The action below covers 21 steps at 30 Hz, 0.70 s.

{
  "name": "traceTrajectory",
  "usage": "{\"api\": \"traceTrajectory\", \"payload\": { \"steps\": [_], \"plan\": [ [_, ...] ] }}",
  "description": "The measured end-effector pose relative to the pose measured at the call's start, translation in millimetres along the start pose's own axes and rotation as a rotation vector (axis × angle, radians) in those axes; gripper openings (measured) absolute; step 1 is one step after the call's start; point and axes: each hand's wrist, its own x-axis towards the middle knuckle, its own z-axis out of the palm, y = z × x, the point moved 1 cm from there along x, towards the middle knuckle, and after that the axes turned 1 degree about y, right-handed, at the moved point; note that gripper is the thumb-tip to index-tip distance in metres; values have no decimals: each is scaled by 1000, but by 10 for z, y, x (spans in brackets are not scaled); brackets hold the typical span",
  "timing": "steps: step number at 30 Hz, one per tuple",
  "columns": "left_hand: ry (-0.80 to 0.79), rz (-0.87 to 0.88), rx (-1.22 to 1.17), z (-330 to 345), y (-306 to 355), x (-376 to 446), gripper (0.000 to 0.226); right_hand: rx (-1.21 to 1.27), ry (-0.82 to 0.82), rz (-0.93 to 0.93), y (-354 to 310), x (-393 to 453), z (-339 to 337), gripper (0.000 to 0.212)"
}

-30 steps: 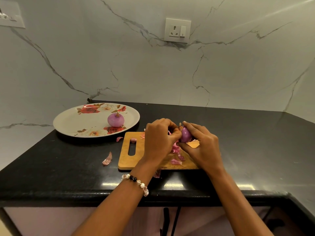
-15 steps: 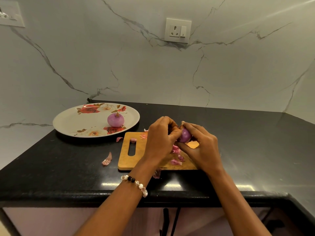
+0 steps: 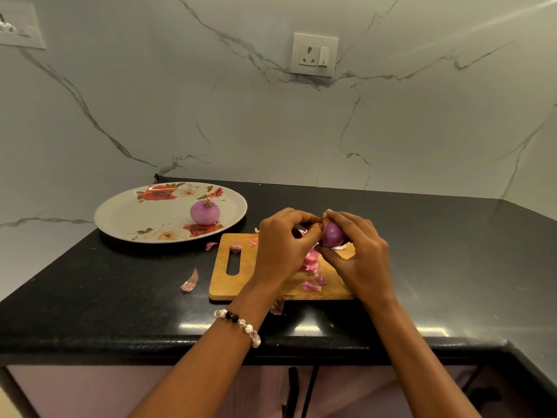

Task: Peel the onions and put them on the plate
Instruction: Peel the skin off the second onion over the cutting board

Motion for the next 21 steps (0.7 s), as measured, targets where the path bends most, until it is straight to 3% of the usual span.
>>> {"api": "traceTrajectory", "payload": {
  "steps": [9, 21],
  "plan": [
    [7, -159, -50, -15, 19, 1, 12, -73, 33, -76, -47, 11, 8, 57],
    [85, -70, 57, 7, 17, -8, 9, -128, 50, -118, -101, 13, 78, 52]
  ]
}}
